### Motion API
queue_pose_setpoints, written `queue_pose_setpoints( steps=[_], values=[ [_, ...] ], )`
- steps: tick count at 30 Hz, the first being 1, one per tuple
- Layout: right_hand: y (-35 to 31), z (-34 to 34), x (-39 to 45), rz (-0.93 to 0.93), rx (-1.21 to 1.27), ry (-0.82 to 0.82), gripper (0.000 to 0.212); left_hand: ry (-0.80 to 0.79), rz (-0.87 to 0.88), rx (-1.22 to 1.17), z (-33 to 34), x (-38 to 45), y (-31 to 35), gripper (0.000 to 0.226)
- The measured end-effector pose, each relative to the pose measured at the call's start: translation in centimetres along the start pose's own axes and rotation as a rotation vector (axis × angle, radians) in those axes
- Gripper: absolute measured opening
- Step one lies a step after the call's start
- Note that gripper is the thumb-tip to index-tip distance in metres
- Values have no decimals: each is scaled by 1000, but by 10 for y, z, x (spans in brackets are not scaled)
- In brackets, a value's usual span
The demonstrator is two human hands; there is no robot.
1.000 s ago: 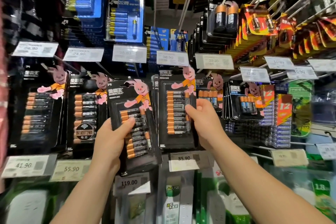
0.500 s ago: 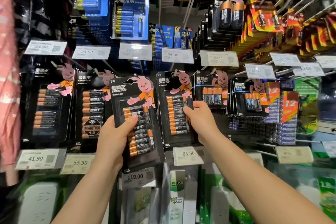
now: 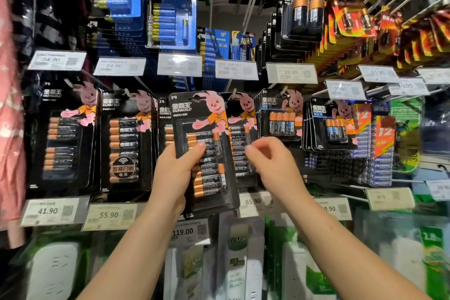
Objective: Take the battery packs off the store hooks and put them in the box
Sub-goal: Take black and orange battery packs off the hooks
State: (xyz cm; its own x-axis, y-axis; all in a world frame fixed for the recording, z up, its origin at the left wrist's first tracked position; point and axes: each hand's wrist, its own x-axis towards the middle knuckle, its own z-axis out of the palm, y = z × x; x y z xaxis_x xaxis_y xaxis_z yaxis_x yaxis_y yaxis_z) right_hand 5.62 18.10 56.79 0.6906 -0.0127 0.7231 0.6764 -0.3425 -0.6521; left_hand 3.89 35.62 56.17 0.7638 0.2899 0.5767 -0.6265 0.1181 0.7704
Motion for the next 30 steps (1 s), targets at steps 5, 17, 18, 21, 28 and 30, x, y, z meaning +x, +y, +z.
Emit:
queue_pose_setpoints(
  steps=[5,17,18,21,28,30],
  values=[
    [-12,16,-12,56,66,-230,15,-80,13,-19,19,-4,1,7],
    [17,5,26,160,22,-5,55,-61,13,21,-9,15,4,14],
    [17,7,29,156,16,-10,56,-66,9,24,-11,15,3,15],
    [20,13,33,165,-14,-15,58,-66,-13,35,-16,14,1,15],
    [29,17,33,237,40,-32,59,-75,-39,41,-24,1,2,9],
    [27,12,32,238,32,-50,54,-88,-61,55,-22,-7,4,8]
  ],
)
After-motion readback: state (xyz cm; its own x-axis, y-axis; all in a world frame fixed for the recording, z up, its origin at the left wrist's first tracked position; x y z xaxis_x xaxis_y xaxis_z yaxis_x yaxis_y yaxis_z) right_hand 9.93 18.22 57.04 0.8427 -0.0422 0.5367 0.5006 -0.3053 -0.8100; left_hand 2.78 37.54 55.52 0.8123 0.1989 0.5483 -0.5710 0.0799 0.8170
